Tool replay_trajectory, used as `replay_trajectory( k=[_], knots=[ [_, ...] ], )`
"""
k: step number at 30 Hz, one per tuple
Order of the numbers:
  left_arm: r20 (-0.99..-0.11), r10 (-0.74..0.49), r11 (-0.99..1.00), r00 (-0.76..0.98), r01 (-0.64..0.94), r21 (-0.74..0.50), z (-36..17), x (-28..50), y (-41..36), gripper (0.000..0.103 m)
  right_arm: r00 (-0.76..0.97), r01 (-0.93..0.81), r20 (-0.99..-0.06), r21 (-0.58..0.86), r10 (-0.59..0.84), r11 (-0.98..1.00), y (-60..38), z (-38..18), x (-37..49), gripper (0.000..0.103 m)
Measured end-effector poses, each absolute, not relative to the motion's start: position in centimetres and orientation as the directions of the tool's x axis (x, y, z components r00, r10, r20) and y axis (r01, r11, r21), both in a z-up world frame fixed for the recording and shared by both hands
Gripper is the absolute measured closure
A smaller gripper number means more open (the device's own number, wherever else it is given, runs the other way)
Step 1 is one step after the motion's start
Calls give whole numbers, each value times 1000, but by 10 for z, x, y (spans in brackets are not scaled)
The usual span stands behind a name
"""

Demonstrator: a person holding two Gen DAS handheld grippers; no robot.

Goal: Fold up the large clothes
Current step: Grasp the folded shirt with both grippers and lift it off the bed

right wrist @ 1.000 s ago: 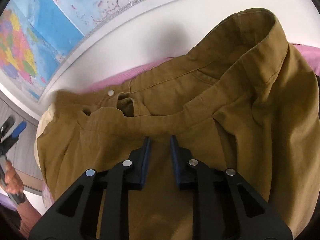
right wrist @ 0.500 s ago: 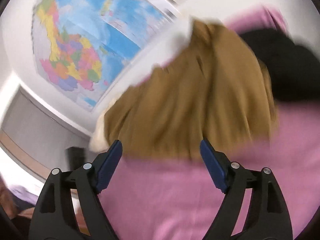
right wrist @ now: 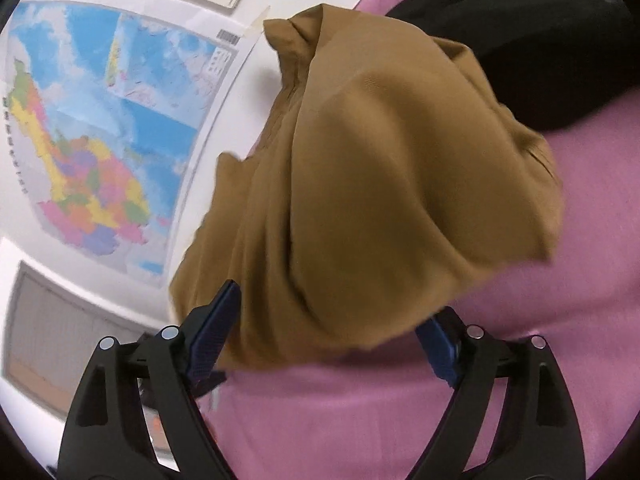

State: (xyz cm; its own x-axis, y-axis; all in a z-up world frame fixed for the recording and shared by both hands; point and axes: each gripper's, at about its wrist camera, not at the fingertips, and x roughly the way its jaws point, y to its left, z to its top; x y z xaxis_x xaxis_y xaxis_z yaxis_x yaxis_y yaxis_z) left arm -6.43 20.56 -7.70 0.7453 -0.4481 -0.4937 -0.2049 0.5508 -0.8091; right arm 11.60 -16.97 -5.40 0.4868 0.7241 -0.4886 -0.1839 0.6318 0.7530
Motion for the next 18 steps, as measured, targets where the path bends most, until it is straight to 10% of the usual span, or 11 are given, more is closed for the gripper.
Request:
replay_trajectory(
  k=[3, 6, 10, 18],
  knots=[
    [-551, -405, 585, 730, -256, -769, -73, -54, 198, 32, 520, -165, -522, 715, 676, 679, -165, -52, 117, 23],
    [-579, -384, 604, 720, -278, -747, -66, -53, 195, 62, 506, -187, -481, 749, 716, 635, -175, -52, 119, 70],
    [-564, -324, 696, 760, -212, -686, -31, -72, 180, 80, 525, -277, -444, 718, 726, 639, -180, -21, 101, 77],
    [-456, -418, 760, 786, 28, -649, 17, -163, 145, 81, 509, -491, -341, 639, 791, 592, -220, 40, -1, 78]
  ],
)
